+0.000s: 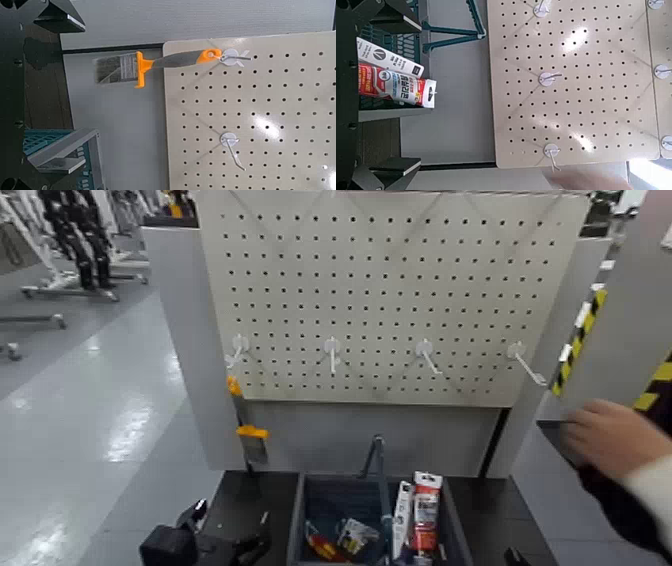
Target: Put the yellow paint brush into the crate.
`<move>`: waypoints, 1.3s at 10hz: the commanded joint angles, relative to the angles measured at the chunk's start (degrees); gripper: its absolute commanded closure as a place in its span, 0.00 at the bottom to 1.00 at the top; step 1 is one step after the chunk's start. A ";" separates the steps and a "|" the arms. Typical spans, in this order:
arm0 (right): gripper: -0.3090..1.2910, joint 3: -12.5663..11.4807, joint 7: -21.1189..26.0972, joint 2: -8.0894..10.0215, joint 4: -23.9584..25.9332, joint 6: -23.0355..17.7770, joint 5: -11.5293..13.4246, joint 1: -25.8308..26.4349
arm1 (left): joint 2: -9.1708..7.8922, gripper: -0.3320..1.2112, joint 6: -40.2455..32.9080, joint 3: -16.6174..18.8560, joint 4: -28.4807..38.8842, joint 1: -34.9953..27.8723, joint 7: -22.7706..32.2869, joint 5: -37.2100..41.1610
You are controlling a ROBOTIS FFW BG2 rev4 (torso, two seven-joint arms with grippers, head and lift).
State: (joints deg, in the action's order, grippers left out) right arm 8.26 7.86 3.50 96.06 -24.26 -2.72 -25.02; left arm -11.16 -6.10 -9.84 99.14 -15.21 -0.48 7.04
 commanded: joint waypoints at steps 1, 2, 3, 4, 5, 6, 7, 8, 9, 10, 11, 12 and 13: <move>0.27 0.00 -0.03 -0.08 0.00 0.00 0.00 -0.03 | 0.00 0.30 0.92 0.26 0.00 0.27 -0.92 0.43; 0.27 0.00 -0.03 -0.08 0.00 0.00 0.00 -0.03 | 0.09 0.30 1.09 0.44 0.00 0.27 -1.36 0.60; 0.27 0.00 -0.03 -0.08 0.00 0.00 0.00 -0.03 | 0.18 0.30 1.27 0.96 0.00 0.27 -2.07 0.69; 0.27 0.09 -0.03 -0.08 0.00 0.09 0.00 -0.03 | 0.44 0.30 1.97 2.20 0.00 0.53 -3.82 1.22; 0.27 0.09 -0.03 -0.08 0.00 0.18 0.00 -0.03 | 0.97 0.30 3.20 4.30 0.00 1.06 -6.55 1.22; 0.27 0.09 -0.03 -0.08 0.00 0.18 0.00 -0.03 | 1.58 0.30 5.14 6.94 0.00 2.20 -10.68 1.22; 0.27 0.09 -0.03 -0.08 0.00 0.27 0.00 0.06 | 1.85 0.29 7.77 9.58 0.00 3.79 -15.87 1.04; 0.27 0.18 -0.03 -0.08 0.00 0.27 0.00 0.06 | 1.67 0.29 10.15 11.42 0.09 5.37 -19.82 1.04; 0.27 0.18 -0.12 -0.08 0.09 0.35 0.00 0.06 | 0.79 0.29 11.99 12.21 0.09 6.69 -22.02 0.95; 0.27 0.18 -0.12 -0.08 0.09 0.44 0.00 0.06 | -0.44 0.29 13.75 13.18 0.09 7.92 -24.21 1.31; 0.27 0.18 -0.21 -0.08 0.09 0.53 0.00 0.06 | -1.67 0.29 14.72 14.15 0.18 8.97 -25.45 1.92; 0.27 0.18 -0.21 -0.08 0.09 0.62 0.00 0.06 | -2.63 0.29 15.60 14.94 0.18 10.20 -26.15 2.01; 0.27 0.18 -0.30 -0.08 0.09 0.62 0.00 0.15 | -3.60 0.29 16.48 15.47 0.09 11.70 -27.03 1.83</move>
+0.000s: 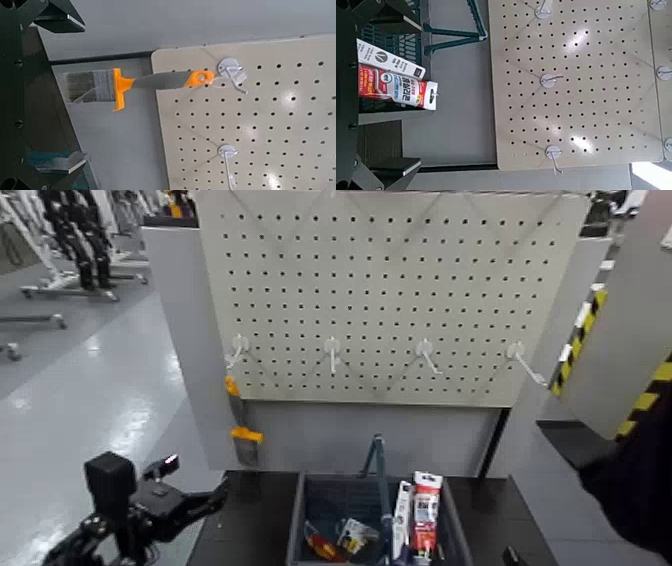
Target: Put the yellow paint brush into the crate.
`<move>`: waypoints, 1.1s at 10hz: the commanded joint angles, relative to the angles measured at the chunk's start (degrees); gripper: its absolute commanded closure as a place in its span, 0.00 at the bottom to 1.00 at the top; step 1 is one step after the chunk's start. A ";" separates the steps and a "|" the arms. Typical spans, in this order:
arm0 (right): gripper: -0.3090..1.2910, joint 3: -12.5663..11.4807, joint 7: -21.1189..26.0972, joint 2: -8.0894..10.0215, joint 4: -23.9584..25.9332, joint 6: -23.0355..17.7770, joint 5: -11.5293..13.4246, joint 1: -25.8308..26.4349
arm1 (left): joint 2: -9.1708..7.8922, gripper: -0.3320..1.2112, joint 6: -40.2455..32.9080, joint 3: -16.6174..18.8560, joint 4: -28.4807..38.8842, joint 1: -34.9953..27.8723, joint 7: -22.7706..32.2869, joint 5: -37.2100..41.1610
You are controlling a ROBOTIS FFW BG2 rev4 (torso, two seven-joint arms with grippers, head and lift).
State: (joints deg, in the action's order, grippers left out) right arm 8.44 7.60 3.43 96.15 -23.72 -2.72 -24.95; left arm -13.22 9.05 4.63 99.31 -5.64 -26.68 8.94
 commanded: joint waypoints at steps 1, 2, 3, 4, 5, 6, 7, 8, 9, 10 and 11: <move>0.27 0.00 -0.13 0.00 0.00 0.16 0.00 0.16 | -2.86 0.29 2.37 0.99 -0.35 3.71 -1.62 -0.24; 0.27 0.00 -0.13 0.09 0.00 0.25 0.00 0.25 | -3.83 0.30 2.90 1.17 -1.31 5.47 -3.03 -0.06; 0.27 0.00 -0.22 0.09 0.00 0.25 0.00 0.25 | -4.44 0.29 3.52 1.43 -2.28 6.70 -4.17 -0.15; 0.27 0.09 -0.22 0.09 0.00 0.25 0.00 0.25 | -5.15 0.30 3.25 1.17 -4.22 8.10 -4.96 -0.06; 0.27 0.00 -0.22 0.09 0.00 0.25 0.00 0.25 | -5.76 0.30 2.90 0.55 -6.76 9.95 -5.84 0.55; 0.27 0.00 -0.31 0.00 -0.09 0.25 0.00 0.34 | -6.73 0.30 2.81 -0.59 -9.66 12.23 -6.98 1.61; 0.27 0.09 -0.31 0.09 -0.18 0.16 0.00 0.43 | -7.52 0.30 2.64 -1.91 -12.30 14.69 -8.47 2.05; 0.27 0.09 -0.31 0.09 -0.26 0.07 -0.18 0.51 | -8.31 0.30 2.37 -3.93 -14.15 16.98 -9.00 2.49; 0.27 0.18 -0.31 0.18 -0.44 -0.01 -0.18 0.69 | -8.93 0.30 1.50 -5.87 -16.34 19.27 -9.35 2.84; 0.27 0.18 -0.31 0.18 -0.44 -0.19 -0.18 0.78 | -9.37 0.30 0.97 -7.97 -18.63 21.55 -10.14 3.54; 0.27 0.26 -0.40 0.18 -0.53 -0.19 -0.26 0.87 | -9.63 0.30 0.88 -9.64 -20.74 23.57 -11.38 4.42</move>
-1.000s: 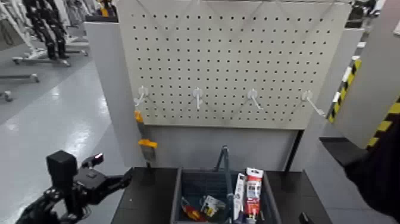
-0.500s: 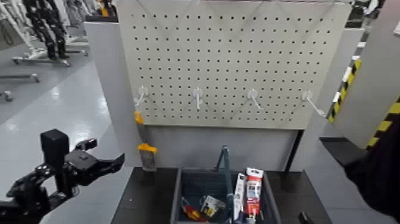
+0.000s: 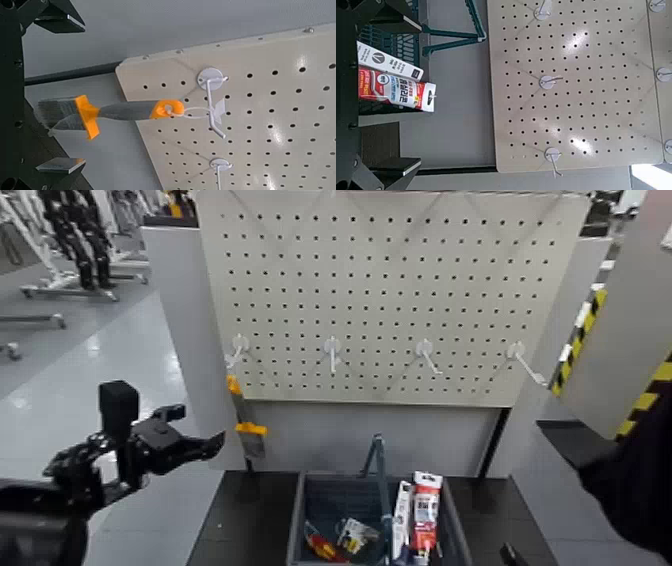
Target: Put the yellow paint brush into the crate.
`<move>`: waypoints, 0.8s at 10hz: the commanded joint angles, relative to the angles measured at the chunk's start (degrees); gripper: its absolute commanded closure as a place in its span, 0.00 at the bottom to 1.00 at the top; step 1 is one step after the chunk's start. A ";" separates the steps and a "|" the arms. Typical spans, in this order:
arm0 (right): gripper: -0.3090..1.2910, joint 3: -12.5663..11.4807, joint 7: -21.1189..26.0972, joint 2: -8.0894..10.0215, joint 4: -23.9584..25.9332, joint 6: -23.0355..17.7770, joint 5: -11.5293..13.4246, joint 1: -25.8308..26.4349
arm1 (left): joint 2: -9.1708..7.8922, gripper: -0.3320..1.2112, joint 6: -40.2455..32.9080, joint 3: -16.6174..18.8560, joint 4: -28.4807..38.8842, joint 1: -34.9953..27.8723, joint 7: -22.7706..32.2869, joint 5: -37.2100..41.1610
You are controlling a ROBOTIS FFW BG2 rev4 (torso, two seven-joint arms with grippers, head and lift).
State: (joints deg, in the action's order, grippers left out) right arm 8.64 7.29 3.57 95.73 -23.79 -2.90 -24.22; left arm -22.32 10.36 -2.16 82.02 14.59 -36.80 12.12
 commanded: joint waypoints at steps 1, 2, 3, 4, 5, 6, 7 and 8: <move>0.27 0.06 -0.08 0.03 -0.28 -0.20 -0.09 0.22 | -0.71 0.30 -0.70 -4.43 -5.03 4.84 -1.87 2.21; 0.27 0.15 -0.08 0.12 -0.37 -0.29 -0.09 0.31 | -0.97 0.30 -1.31 -5.83 -6.61 6.33 -2.22 3.18; 0.27 0.15 -0.08 0.12 -0.46 -0.38 -0.18 0.40 | -0.97 0.30 -1.66 -7.24 -8.46 8.18 -3.19 4.05; 0.27 0.33 -0.08 0.21 -0.46 -0.38 -0.18 0.57 | -0.97 0.30 -2.02 -8.56 -10.39 10.02 -4.33 4.85; 0.27 0.33 -0.08 0.21 -0.46 -0.38 -0.18 0.57 | -1.06 0.30 -2.28 -9.96 -12.06 11.87 -5.30 5.11; 0.27 0.33 -0.08 0.21 -0.46 -0.38 -0.18 0.57 | -1.15 0.30 -2.37 -11.19 -13.56 13.19 -6.09 5.90; 0.27 0.41 -0.08 0.21 -0.54 -0.38 -0.18 0.66 | -1.15 0.30 -2.63 -12.07 -15.05 14.33 -6.88 6.60; 0.27 0.41 -0.08 0.21 -0.54 -0.38 -0.26 0.66 | -1.06 0.30 -2.54 -12.86 -16.02 15.21 -7.76 6.78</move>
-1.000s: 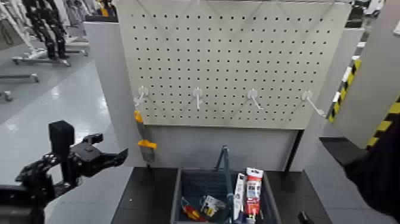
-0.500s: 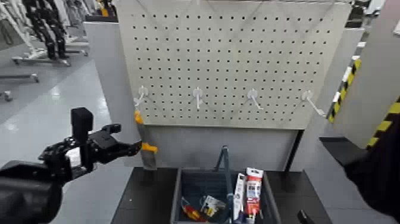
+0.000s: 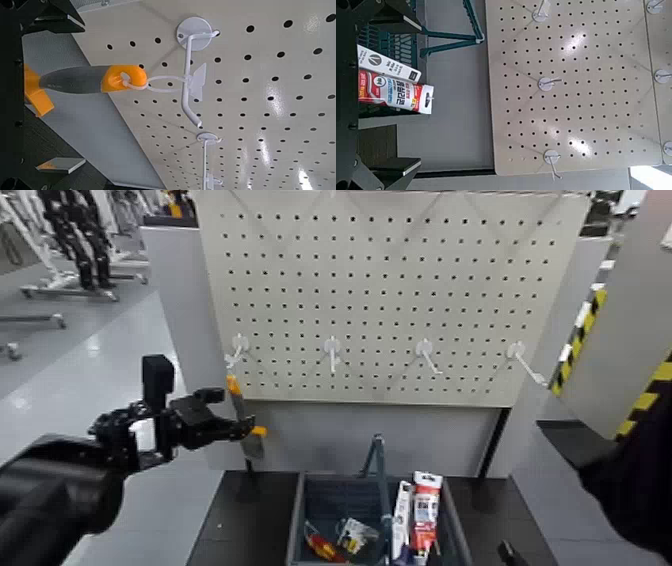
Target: Put the yellow paint brush into the crate.
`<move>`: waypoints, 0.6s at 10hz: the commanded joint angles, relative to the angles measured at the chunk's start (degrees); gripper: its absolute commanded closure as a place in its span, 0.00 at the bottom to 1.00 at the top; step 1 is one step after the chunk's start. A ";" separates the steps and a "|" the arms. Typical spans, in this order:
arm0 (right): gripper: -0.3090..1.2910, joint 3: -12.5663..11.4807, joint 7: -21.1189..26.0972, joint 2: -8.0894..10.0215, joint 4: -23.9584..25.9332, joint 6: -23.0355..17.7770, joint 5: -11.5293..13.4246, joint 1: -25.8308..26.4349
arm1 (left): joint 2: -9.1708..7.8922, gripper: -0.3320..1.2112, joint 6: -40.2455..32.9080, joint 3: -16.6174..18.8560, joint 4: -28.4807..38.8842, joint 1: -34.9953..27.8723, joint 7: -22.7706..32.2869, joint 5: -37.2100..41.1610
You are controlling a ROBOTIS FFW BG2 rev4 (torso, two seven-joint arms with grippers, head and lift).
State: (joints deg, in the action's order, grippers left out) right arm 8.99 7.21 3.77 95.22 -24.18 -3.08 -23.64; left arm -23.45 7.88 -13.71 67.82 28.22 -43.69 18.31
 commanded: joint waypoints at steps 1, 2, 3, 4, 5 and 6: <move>0.27 0.07 0.00 -0.08 -0.03 0.01 0.00 0.08 | 0.07 0.30 0.03 -1.94 -2.60 2.36 -1.39 1.02; 0.27 0.07 0.00 -0.08 -0.12 0.01 -0.08 0.08 | -0.02 0.30 0.12 -2.73 -3.66 3.15 -2.19 1.90; 0.27 0.15 0.00 -0.08 -0.12 0.01 0.00 0.08 | -0.11 0.30 0.47 -3.34 -4.62 4.12 -2.98 1.99; 0.27 0.24 -0.09 -0.08 -0.12 0.10 0.00 0.17 | 0.07 0.30 0.56 -4.22 -5.85 5.17 -3.86 1.99; 0.27 0.24 -0.18 -0.08 -0.12 0.19 0.00 0.17 | 0.24 0.31 0.38 -4.84 -6.64 5.88 -3.94 2.08; 0.27 0.24 -0.18 -0.08 -0.12 0.19 0.00 0.26 | 0.33 0.53 0.21 -5.10 -7.17 6.49 -4.12 2.08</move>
State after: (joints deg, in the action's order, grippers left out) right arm 9.23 7.03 3.69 95.10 -24.00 -3.11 -23.43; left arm -23.18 8.20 -18.61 60.97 34.31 -47.80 20.38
